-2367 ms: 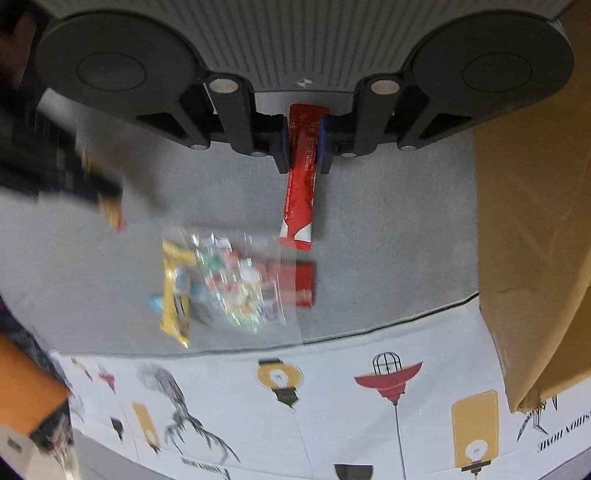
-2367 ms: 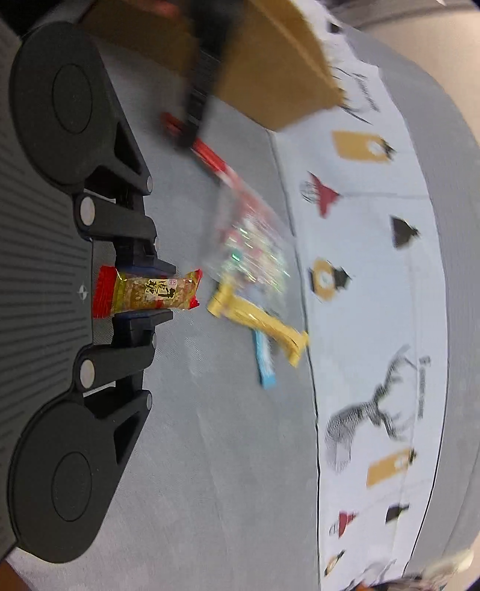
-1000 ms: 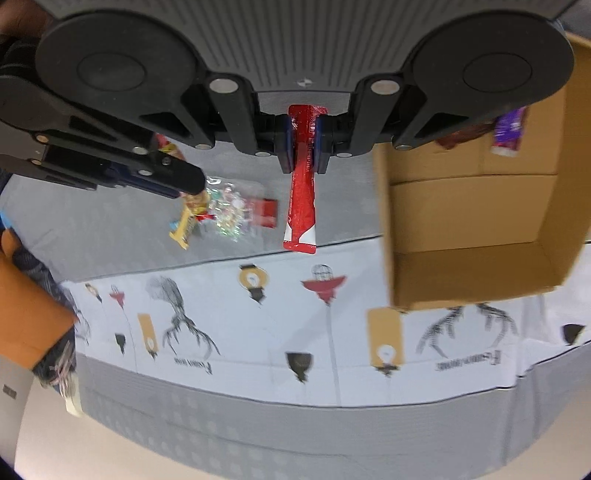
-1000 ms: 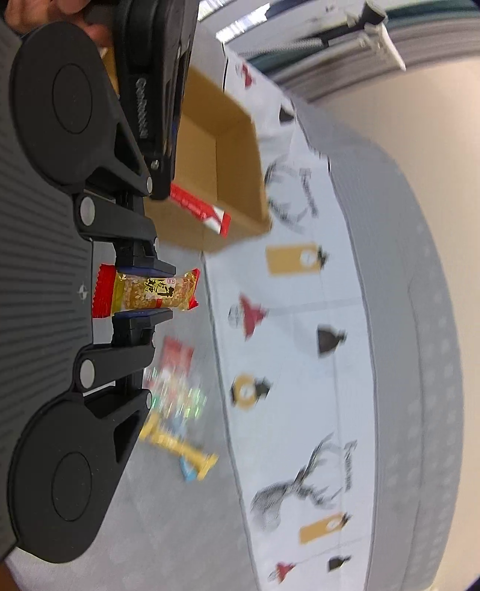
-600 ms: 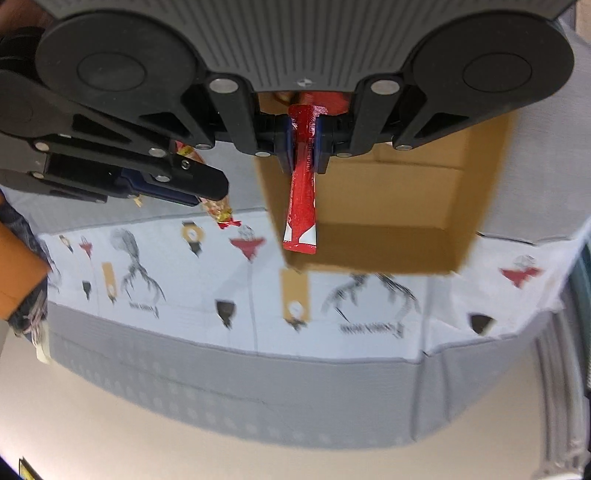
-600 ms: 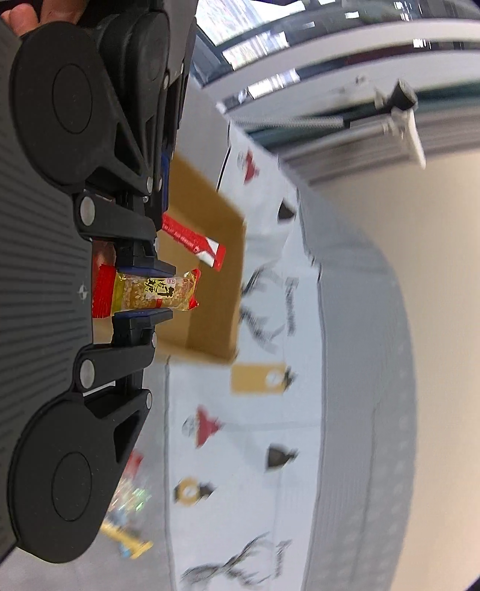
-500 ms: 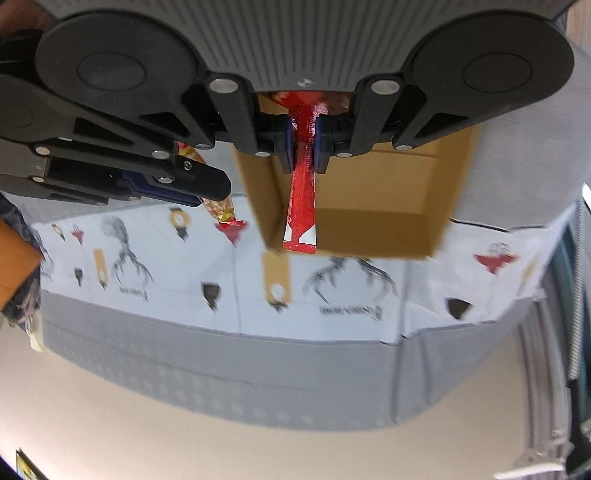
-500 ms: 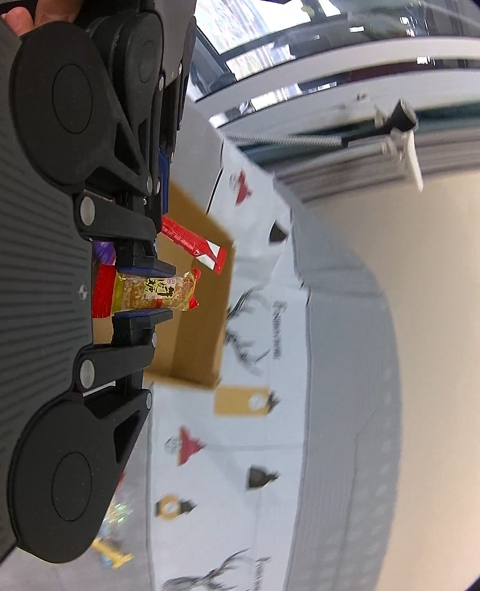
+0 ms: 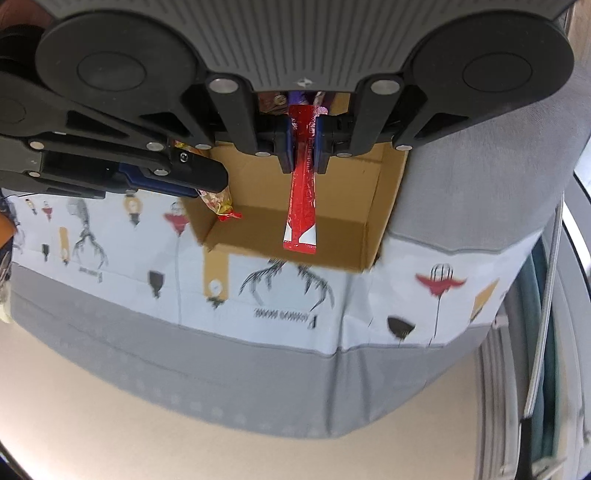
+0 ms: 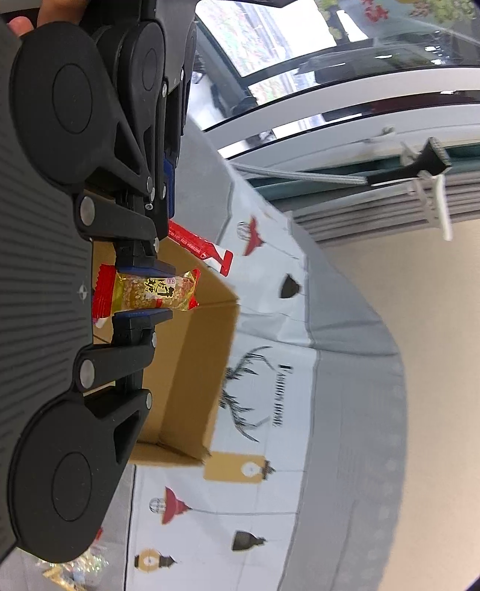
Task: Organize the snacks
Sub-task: 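Carry both snacks into the cardboard box and open both tools, then grasp the candy bag with the left tool while the right grasps the yellow bar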
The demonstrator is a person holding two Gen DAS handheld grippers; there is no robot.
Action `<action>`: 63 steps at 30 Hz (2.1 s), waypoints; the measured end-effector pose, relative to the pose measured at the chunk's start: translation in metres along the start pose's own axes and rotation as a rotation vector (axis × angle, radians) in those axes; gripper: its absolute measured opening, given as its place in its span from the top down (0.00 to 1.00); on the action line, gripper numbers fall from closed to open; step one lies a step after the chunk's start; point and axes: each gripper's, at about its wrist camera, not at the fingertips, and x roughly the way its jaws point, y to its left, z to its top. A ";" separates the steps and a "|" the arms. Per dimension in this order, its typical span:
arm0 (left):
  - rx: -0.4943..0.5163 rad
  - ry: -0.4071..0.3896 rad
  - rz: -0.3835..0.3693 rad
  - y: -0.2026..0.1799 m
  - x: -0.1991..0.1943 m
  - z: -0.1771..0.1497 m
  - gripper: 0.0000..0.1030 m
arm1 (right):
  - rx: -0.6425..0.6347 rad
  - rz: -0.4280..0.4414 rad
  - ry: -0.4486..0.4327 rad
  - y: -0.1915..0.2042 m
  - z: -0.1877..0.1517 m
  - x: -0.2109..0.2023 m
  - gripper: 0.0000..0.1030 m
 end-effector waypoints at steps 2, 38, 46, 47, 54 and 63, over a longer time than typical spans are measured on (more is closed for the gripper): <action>-0.013 0.029 0.002 0.009 0.018 -0.008 0.89 | -0.001 0.000 0.033 0.000 -0.007 0.019 0.82; 0.040 0.147 -0.095 -0.158 0.085 -0.030 0.00 | 0.318 -0.185 -0.035 -0.194 -0.099 -0.062 0.10; 0.156 0.183 -0.202 -0.266 0.167 -0.039 0.00 | 0.418 -0.331 -0.023 -0.312 -0.151 -0.075 0.22; 0.167 0.188 -0.211 -0.274 0.179 -0.040 0.01 | 0.423 -0.335 -0.014 -0.321 -0.153 -0.069 0.24; 0.169 0.304 -0.229 -0.308 0.280 -0.046 0.20 | 0.465 -0.349 0.067 -0.391 -0.175 -0.022 0.43; 0.082 0.412 -0.322 -0.304 0.325 -0.052 0.86 | 0.552 -0.302 0.124 -0.427 -0.185 0.020 0.59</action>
